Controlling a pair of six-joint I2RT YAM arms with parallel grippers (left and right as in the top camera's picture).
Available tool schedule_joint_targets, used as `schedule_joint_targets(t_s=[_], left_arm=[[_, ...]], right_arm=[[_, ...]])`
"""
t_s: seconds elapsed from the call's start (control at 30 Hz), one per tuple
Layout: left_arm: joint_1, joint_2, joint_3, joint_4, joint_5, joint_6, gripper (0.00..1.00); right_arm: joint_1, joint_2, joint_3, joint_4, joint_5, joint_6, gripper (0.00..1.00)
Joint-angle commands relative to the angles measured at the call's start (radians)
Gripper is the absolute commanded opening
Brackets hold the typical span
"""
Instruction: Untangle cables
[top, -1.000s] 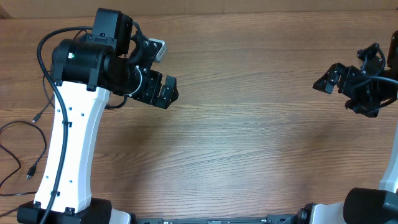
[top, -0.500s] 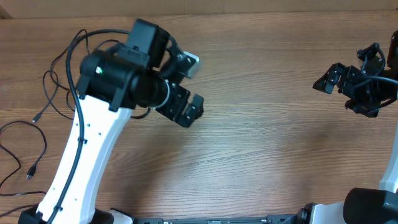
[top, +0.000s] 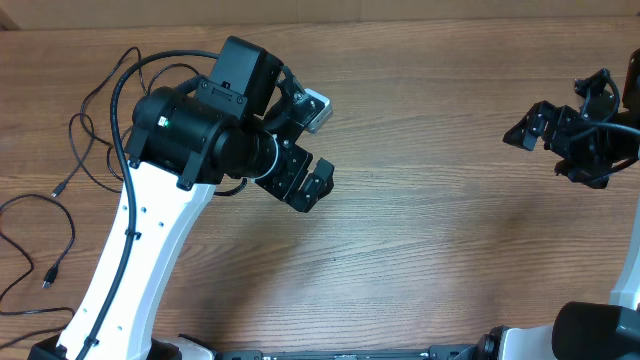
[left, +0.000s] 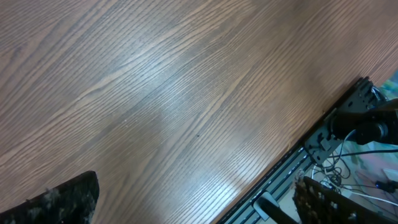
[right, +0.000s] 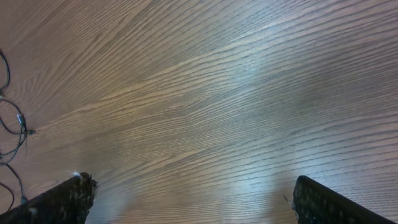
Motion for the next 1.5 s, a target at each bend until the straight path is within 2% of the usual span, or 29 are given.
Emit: schedule_joint_targets(t_s=[0.0, 0.23, 0.47, 0.8, 1.07, 1.2, 1.3, 1.47], left_arm=[[-0.006, -0.044, 0.008, 0.001, -0.022, 0.019, 1.00], [-0.006, -0.102, 0.008, 0.084, -0.087, 0.019, 0.99], [-0.006, -0.147, 0.008, 0.084, -0.127, 0.019, 1.00], [0.029, -0.190, -0.054, 0.153, -0.130, 0.019, 0.99], [0.063, -0.391, -0.439, 0.405, -0.122, 0.019, 1.00], [0.085, -0.580, -0.726, 0.570, -0.117, 0.009, 1.00], [0.116, -0.720, -0.899, 0.689, -0.111, -0.055, 1.00], [0.212, -0.940, -1.136, 0.878, 0.014, -0.090, 1.00]], right_arm=[[0.005, -0.001, 0.001, 0.006, 0.006, -0.004, 1.00], [0.005, -0.001, 0.001, 0.006, 0.006, -0.005, 1.00], [0.005, -0.001, 0.001, 0.006, 0.006, -0.005, 1.00], [0.005, -0.001, 0.001, 0.006, 0.006, -0.004, 1.00], [0.005, -0.001, 0.001, 0.006, 0.006, -0.004, 1.00], [0.005, -0.001, 0.001, 0.006, 0.006, -0.004, 1.00], [0.005, -0.001, 0.001, 0.006, 0.006, -0.005, 1.00], [0.005, -0.001, 0.001, 0.006, 0.006, -0.004, 1.00]])
